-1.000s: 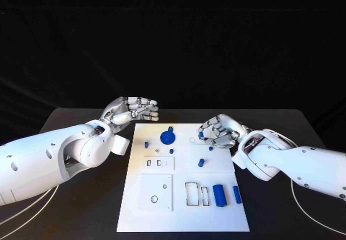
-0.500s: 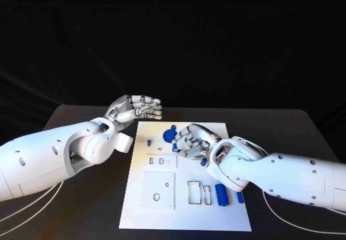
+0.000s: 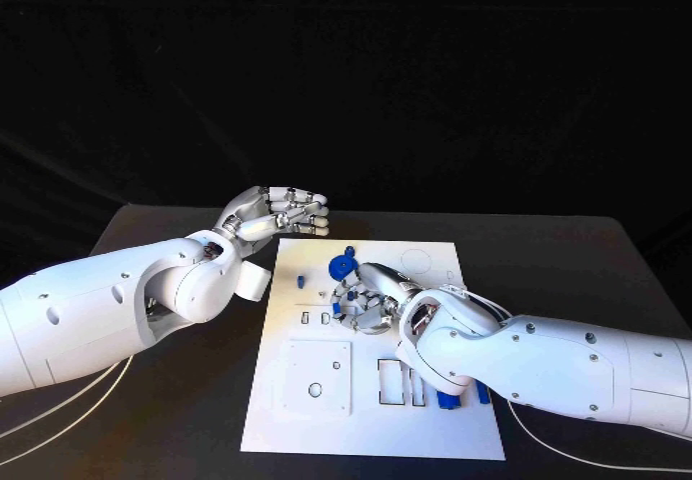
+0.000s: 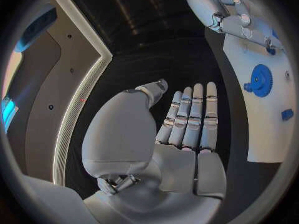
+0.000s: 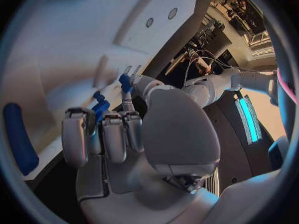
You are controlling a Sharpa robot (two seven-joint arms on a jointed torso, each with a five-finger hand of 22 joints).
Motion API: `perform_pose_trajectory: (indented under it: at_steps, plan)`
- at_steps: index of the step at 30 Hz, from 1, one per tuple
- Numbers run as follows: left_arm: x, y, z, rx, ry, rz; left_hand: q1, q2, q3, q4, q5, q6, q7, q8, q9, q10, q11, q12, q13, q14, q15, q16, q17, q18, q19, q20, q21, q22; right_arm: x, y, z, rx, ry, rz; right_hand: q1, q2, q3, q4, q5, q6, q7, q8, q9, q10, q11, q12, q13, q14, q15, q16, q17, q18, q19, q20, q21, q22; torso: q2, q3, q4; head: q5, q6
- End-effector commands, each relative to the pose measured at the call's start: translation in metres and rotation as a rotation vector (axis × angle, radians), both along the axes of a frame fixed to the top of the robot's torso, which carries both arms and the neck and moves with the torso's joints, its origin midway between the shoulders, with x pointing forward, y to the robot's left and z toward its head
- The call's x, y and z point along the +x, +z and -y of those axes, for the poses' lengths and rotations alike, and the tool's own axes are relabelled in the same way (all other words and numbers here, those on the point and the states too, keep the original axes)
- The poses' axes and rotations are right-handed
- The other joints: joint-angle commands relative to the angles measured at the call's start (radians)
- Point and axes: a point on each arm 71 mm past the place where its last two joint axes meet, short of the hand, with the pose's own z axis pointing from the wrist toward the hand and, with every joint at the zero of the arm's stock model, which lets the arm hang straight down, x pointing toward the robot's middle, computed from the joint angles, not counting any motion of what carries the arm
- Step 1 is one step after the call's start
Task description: Assemble the parts on the task board
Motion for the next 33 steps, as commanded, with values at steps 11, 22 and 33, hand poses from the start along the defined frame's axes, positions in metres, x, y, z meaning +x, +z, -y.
perform_pose_trajectory:
  at_steps: [11,22,33]
  plan:
    - [-0.0009,0.0007,0.0019,-0.008,-0.02,0.0,-0.01,0.002,0.002,0.0,0.001,-0.004,0.028,-0.002,-0.002,0.002,0.005,-0.006,0.001,0.001,0.006,-0.006,0.001,0.012,-0.003,0.007,-0.003,-0.001,-0.0028,-0.0055,-0.0056,-0.069,0.018,0.001,-0.016,-0.001,0.001,0.001,0.001,0.016,-0.013,0.038,0.034,0.056,-0.007,-0.002,0.198,0.087,-0.008,0.003,0.192,-0.001,0.021,-0.009,0.002,0.167,-0.001,0.0003,0.0014,0.003,-0.012]
    - [-0.0006,0.0006,0.0013,-0.007,-0.019,-0.001,-0.01,0.002,0.002,0.0,0.001,-0.004,0.028,-0.002,-0.002,0.002,0.005,-0.006,0.001,0.001,0.006,-0.006,0.001,0.012,-0.003,0.007,-0.003,-0.001,-0.0028,-0.0073,-0.0055,-0.085,0.013,0.008,-0.033,-0.017,-0.004,0.001,0.001,0.009,-0.012,0.039,0.036,0.055,-0.007,-0.005,0.195,0.086,-0.009,0.002,0.188,0.0,0.019,-0.011,-0.002,0.165,-0.001,0.0009,0.0003,0.007,-0.018]
    - [-0.0004,0.0004,0.0013,-0.007,-0.019,-0.001,-0.01,0.002,0.002,0.0,0.001,-0.004,0.028,-0.002,-0.002,0.002,0.005,-0.006,0.001,0.001,0.006,-0.006,0.001,0.012,-0.003,0.007,-0.003,-0.001,-0.002,-0.0074,-0.005,-0.086,0.007,0.017,-0.043,-0.028,-0.005,0.002,0.001,-0.002,-0.009,0.037,0.035,0.051,-0.004,-0.012,0.19,0.086,-0.008,0.001,0.185,0.001,0.016,-0.01,-0.007,0.162,-0.001,0.0012,0.0011,0.009,-0.018]
